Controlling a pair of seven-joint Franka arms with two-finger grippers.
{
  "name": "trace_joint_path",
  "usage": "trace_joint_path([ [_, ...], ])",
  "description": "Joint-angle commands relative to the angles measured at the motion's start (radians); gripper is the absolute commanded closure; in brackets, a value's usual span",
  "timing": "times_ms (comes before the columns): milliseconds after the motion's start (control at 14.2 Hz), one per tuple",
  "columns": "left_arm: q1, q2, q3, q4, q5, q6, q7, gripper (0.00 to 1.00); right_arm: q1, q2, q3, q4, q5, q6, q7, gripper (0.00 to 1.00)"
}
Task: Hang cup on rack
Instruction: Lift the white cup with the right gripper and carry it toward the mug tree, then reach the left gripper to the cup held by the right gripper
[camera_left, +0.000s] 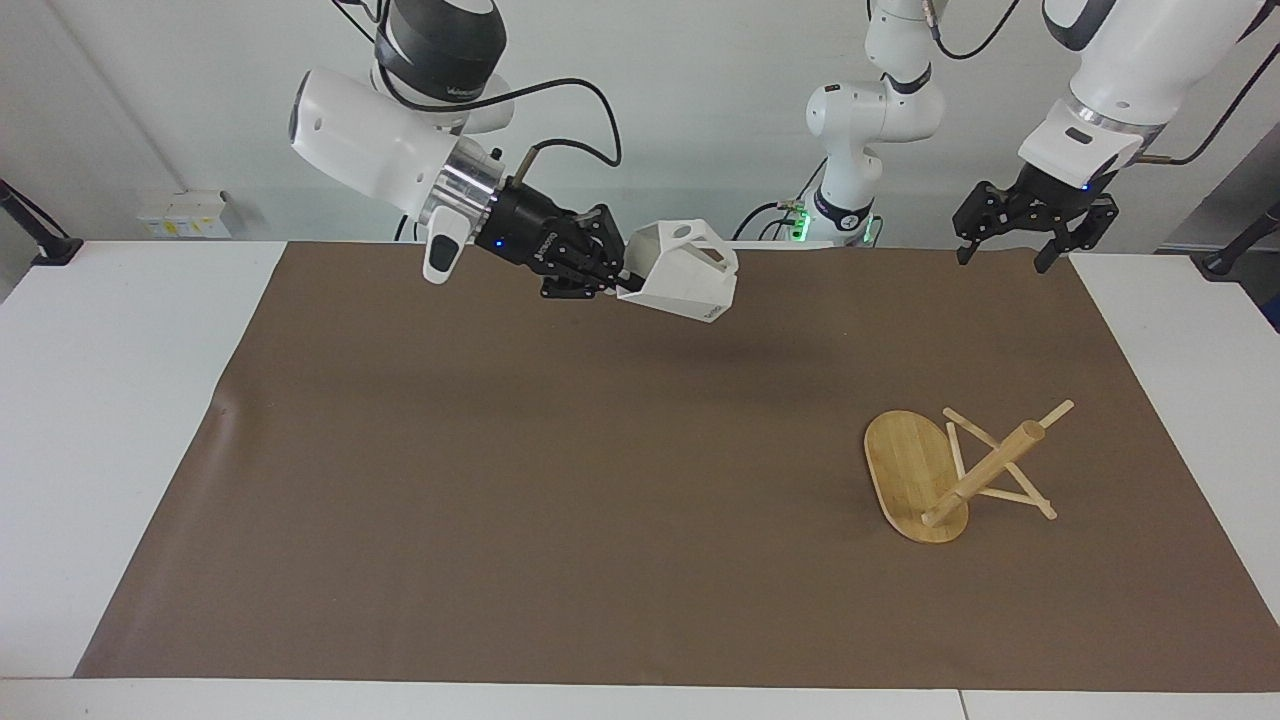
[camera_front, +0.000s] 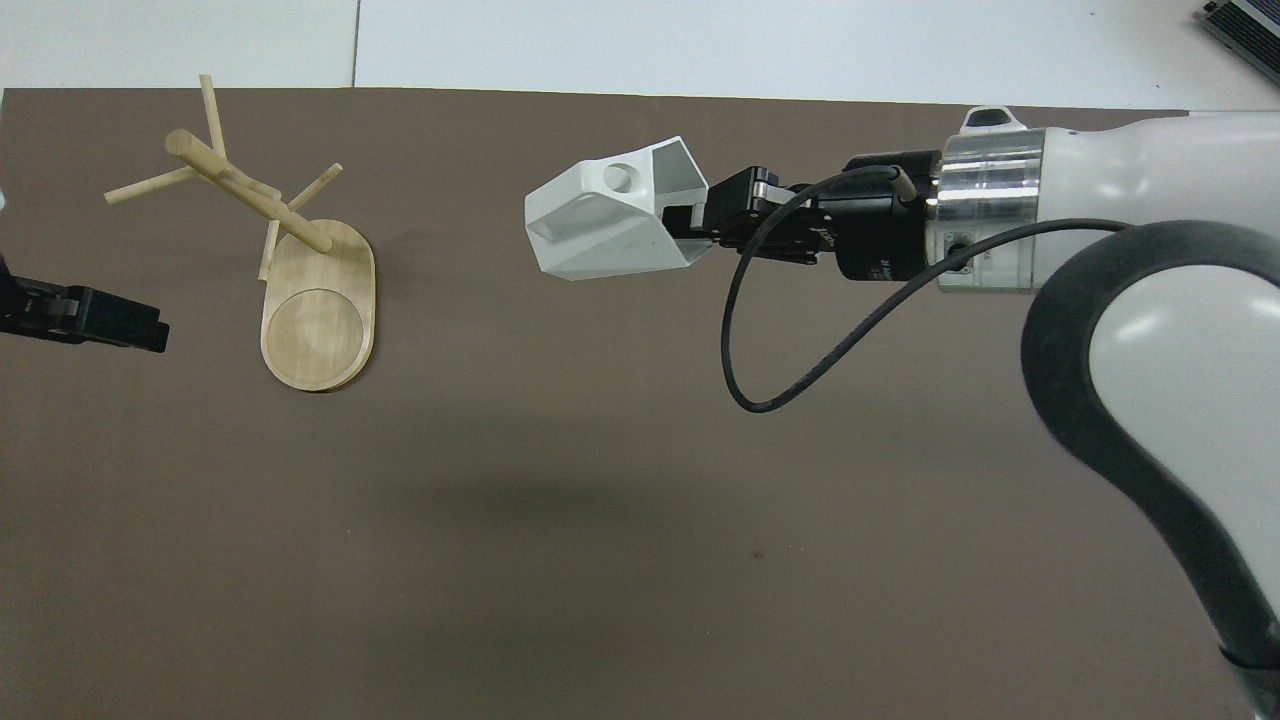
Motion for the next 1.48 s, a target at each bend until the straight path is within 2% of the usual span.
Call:
trace_joint_path([
  [0,0.011,-0.027,-0.003,-0.028,-0.012,-0.007,-0.008,0.0,-0.013,-0.015,0.05,-0.024,0.062,0.034,0.007,1.0],
  [352,0.034,-0.026,-0.001,-0.03,-0.093,0.014,-0.109,0.0,-0.017,-0.012,0.124,-0.038,0.068,0.114,0.007,1.0],
  [634,0.031,-0.026,-0.004,-0.033,-0.165,0.014,-0.359,0.0,-0.01,-0.001,0.161,-0.048,0.068,0.207,0.01,1.0],
  [1057,0.002,-0.027,-0.024,-0.041,-0.234,0.046,-0.799,0.0,-0.006,0.007,0.176,-0.045,0.069,0.223,0.018,1.0],
  [1268,-0.026,-0.027,-0.041,-0.048,-0.251,0.095,-0.936,0.0,-0.01,0.024,0.239,-0.045,0.069,0.333,0.033,1.0],
  [1409,-0.052,-0.033,-0.041,-0.062,-0.253,0.143,-1.011,0.0,-0.01,0.033,0.25,-0.045,0.069,0.35,0.033,1.0],
])
